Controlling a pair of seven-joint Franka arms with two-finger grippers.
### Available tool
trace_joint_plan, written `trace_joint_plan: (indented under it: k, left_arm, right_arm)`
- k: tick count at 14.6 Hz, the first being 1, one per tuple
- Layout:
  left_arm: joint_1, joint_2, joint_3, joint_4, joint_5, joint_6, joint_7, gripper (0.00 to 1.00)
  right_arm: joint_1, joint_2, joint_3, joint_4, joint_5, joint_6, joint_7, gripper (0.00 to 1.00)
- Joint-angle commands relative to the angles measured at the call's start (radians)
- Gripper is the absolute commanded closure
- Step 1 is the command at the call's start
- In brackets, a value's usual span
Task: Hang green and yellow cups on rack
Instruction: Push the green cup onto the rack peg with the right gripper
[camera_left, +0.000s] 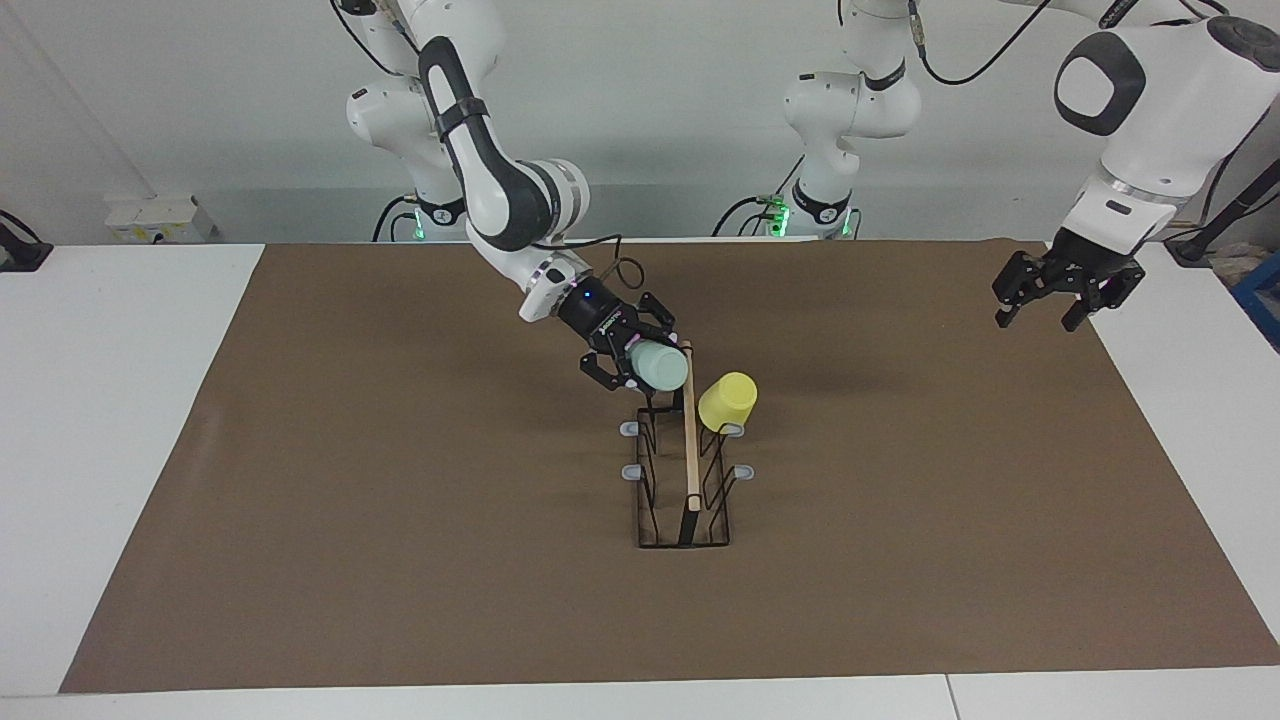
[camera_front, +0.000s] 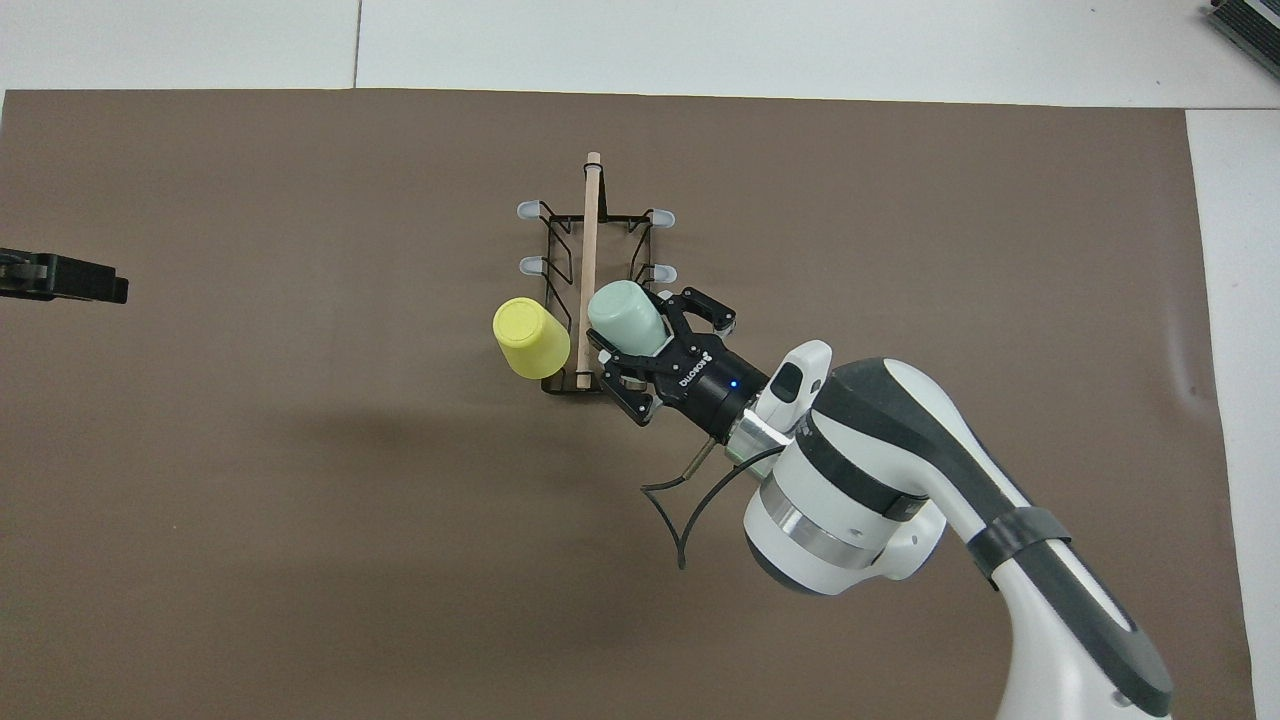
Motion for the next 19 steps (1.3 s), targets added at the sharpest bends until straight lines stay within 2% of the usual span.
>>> trace_joint_plan:
  k: [1,9,11,13,15,17,18,19]
  left_arm:
    - [0.022,0.011,-0.006,0.028,-0.011,-0.047,0.027,0.09]
    - [0.026,-0.037,-0.023,0.019,-0.005,-0.098,0.001,0.10]
    - [0.073,-0.037,-0.085,0.025,0.005,-0.101,-0.008,0.10]
    - [0.123,-0.040,-0.170,0.027,0.039,-0.101,-0.035,0.10]
    - [0.115,-0.040,-0.174,0.023,0.039,-0.102,-0.058,0.10]
    - [0.115,-0.040,-0.178,0.027,0.041,-0.119,-0.057,0.09]
    - [0.115,-0.038,-0.179,0.028,0.042,-0.137,-0.057,0.07]
    - [0.114,-0.038,-0.181,0.028,0.042,-0.150,-0.058,0.07]
  right_arm:
    - [-0.001,-0.046,0.002,-0.080,0.034,-0.033,-0.033,1.00]
    - [-0.033,-0.045,0.002,-0.118,0.054,-0.139,-0.096,1.00]
    - [-0.038,-0.034,0.001,-0.121,0.054,-0.176,-0.104,1.00]
    - [-0.039,0.013,0.001,-0.124,0.075,-0.226,-0.152,1.00]
    - [-0.041,0.078,0.002,-0.127,0.150,-0.318,-0.217,1.00]
    - [-0.041,0.081,0.002,-0.115,0.152,-0.284,-0.210,1.00]
    - [-0.036,0.083,0.002,-0.106,0.150,-0.258,-0.210,0.94]
    - [-0.038,0.081,0.002,-0.104,0.147,-0.242,-0.210,0.80]
